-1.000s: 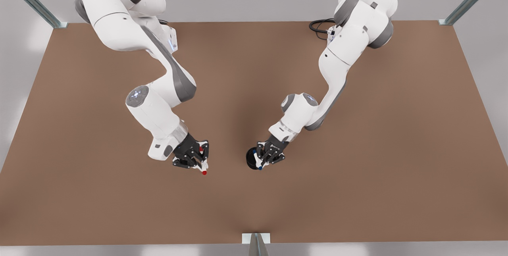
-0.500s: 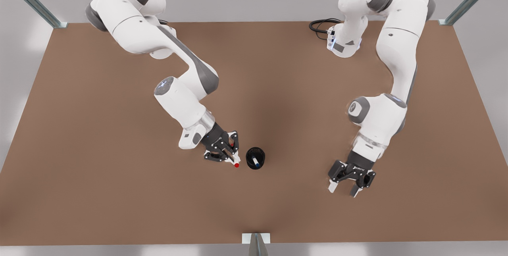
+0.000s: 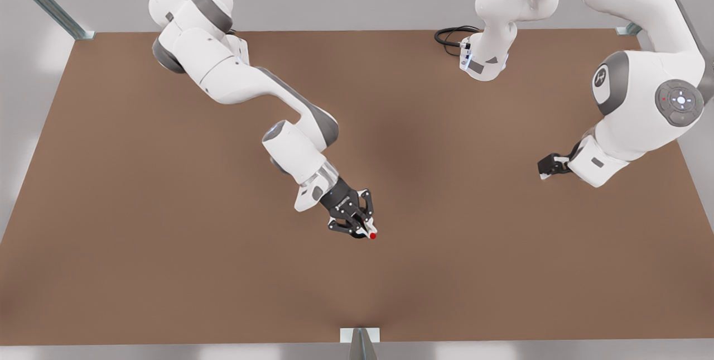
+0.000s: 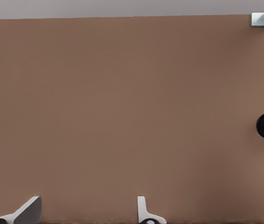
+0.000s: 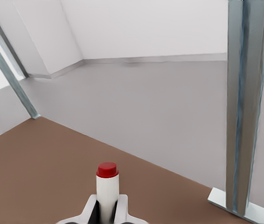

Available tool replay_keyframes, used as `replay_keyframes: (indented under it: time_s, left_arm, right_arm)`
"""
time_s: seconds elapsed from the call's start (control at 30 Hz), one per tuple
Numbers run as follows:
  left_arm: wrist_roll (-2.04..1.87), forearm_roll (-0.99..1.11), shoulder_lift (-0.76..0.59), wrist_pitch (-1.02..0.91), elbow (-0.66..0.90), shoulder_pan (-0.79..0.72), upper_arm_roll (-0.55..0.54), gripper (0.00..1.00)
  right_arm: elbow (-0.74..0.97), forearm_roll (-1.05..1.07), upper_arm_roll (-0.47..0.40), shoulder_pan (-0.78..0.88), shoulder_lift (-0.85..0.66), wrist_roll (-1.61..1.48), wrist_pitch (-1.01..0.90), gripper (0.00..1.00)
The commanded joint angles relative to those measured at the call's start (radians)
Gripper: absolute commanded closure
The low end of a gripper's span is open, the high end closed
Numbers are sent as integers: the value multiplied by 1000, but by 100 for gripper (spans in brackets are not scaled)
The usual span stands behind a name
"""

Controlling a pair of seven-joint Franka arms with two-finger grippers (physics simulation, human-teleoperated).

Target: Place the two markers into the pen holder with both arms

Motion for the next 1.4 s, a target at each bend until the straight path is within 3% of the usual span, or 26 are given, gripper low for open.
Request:
replay_keyframes:
  time_s: [0.0,0.4,0.63,0.8,0.97,1.0,1.03,1.07,1.17,1.23,1.27,1.37]
  left_arm:
    - [33,-2,8,-111,0,1,0,0]
    - [33,-2,39,-76,2,2,0,0]
    - [32,-4,46,-72,2,1,-1,0]
    - [32,-4,52,-68,2,1,-1,0]
    - [32,-5,54,-58,2,1,-1,0]
    - [32,-5,54,-56,2,1,-1,0]
    - [32,-5,54,-56,2,1,-1,0]
    - [33,-5,56,-56,2,1,-1,0]
    - [33,-4,60,-56,2,1,-1,0]
    - [32,-4,59,-56,2,1,-1,0]
    - [32,-5,59,-56,2,1,-1,0]
    - [38,-5,59,-56,2,2,-1,0]
  right_arm:
    - [1,-48,0,0,13,44,94,79]
    - [-220,-77,-26,-21,22,42,333,79]
    - [-206,-127,-60,-17,28,41,359,79]
    - [-206,-140,-131,34,62,41,426,79]
    - [-199,-142,-132,37,99,42,426,79]
    - [-199,-140,-131,37,106,42,426,64]
    - [-199,-140,-131,37,111,42,426,9]
    - [-199,-142,-131,34,109,41,426,0]
    - [-185,-142,-131,25,99,34,408,0]
    - [-193,-143,-120,-11,-12,39,200,0]
    - [-193,-140,-109,-47,-125,45,-28,0]
    - [-146,-134,128,-331,-390,50,-805,0]
